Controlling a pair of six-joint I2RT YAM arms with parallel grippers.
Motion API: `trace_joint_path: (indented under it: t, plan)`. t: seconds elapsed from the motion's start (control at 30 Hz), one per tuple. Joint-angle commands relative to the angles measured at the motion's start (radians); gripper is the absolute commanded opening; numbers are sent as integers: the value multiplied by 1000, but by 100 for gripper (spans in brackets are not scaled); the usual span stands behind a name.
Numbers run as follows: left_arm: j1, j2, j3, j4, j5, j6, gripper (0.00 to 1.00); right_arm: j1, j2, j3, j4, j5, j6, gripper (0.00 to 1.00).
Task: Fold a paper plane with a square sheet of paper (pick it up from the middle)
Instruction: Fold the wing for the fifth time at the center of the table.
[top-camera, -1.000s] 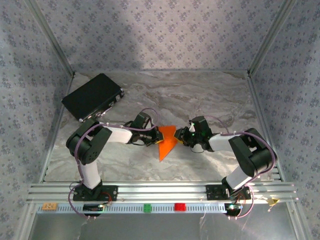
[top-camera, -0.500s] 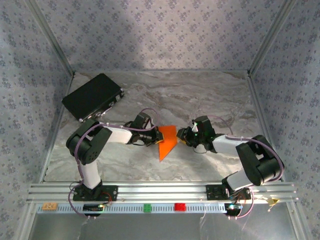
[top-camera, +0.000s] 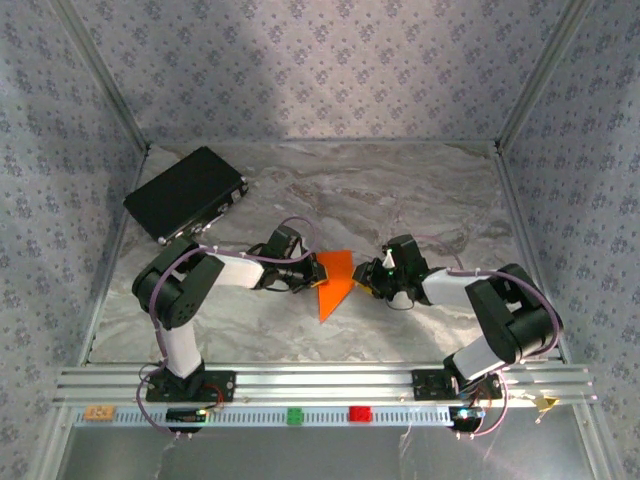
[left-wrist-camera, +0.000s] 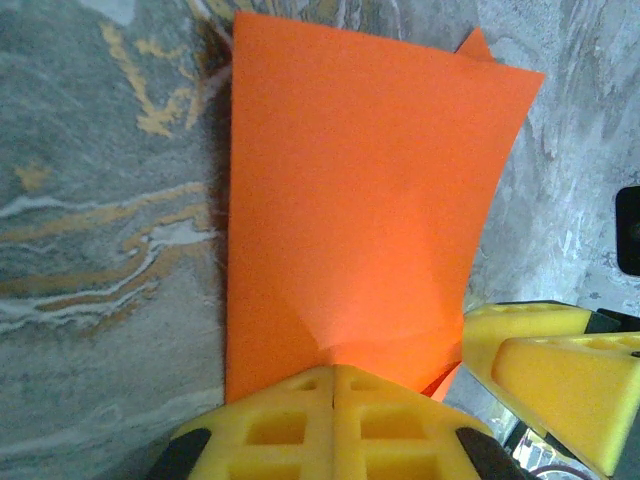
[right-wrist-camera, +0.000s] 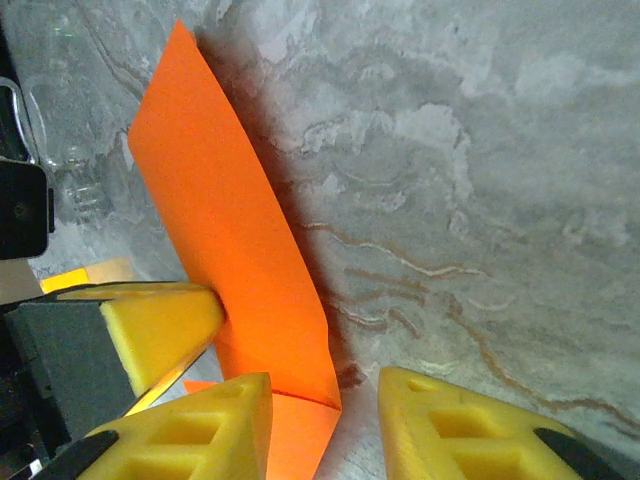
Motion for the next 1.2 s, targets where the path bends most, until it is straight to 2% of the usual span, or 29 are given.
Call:
trace_joint_path:
  t: [0.0,0.37,1.17]
  plan:
    - [4,23,-23,-14,-2,-6,3,13,30,8,48,-48,9,33]
    - [5,17,-22,-16,-3,-2,3,8,58,45,86,-56,-4,32]
    - [5,3,-17,-27,3,5,4,-51,166,128,71,-202,-124,31]
